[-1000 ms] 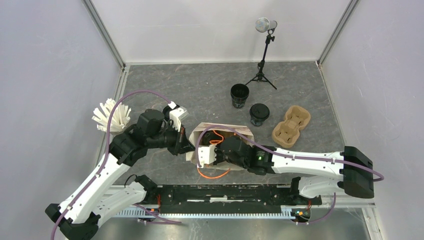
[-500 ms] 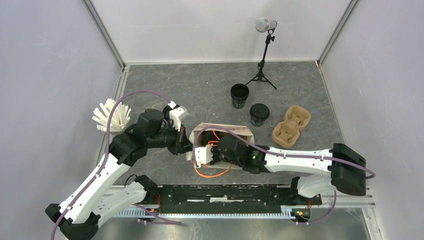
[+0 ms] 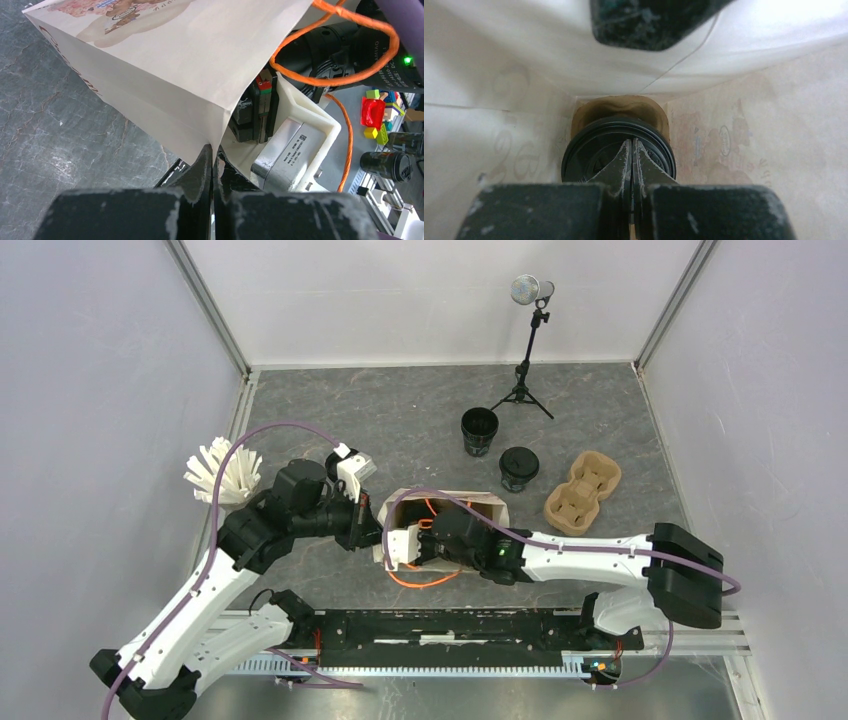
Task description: Pack the takeout coffee
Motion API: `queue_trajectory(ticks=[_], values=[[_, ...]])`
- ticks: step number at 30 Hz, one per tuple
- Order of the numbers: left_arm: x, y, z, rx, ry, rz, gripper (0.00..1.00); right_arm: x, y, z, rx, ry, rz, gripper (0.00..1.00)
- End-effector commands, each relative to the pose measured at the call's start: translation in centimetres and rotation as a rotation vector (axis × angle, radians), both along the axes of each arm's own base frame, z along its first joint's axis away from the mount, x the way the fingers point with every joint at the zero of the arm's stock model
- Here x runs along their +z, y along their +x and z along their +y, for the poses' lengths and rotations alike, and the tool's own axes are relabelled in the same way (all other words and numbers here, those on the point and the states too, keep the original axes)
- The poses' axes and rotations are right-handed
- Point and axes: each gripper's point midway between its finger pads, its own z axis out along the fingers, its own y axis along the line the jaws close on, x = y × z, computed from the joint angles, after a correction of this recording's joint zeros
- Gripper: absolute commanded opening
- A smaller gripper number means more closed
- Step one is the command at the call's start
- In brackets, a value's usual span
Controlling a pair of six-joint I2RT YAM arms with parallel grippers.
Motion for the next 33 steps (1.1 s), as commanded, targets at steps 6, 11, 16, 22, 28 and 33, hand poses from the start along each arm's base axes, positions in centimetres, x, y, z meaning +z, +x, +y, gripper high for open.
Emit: queue_trajectory(ticks=[6,11,16,22,28,33], values=[[1.4,-0.4,-0.8,-0.011,-0.076,0.011,0.03,-0.6,0.7,0.4,-0.019,0.017,0.023,0.0],[1.3,-0.5,-0.8,-0.014,-0.077,0.016,0.03,-1.1,1.3,-0.1,-0.052,0.013,0.024,0.0],[1.4,-0.6,-0.8,-0.014,-0.08,0.015,0.03,-1.7,1.5,-0.2,-0.066,0.01,0.035,0.0],[1.3,-0.6,-0.8,-0.014,-0.079,0.018,0.03,-2.3,1.5,-0.5,-0.08,0.007,0.048,0.0],[1.0,-0.5,-0.7,-0.007,-0.071,0.019,0.03,-1.5,1.5,-0.4,-0.076,0.024,0.043,0.0],[0.5,-0.3,-0.5,0.005,-0.057,0.016,0.02,1.0,1.0,0.1,-0.046,0.069,0.06,0.0]])
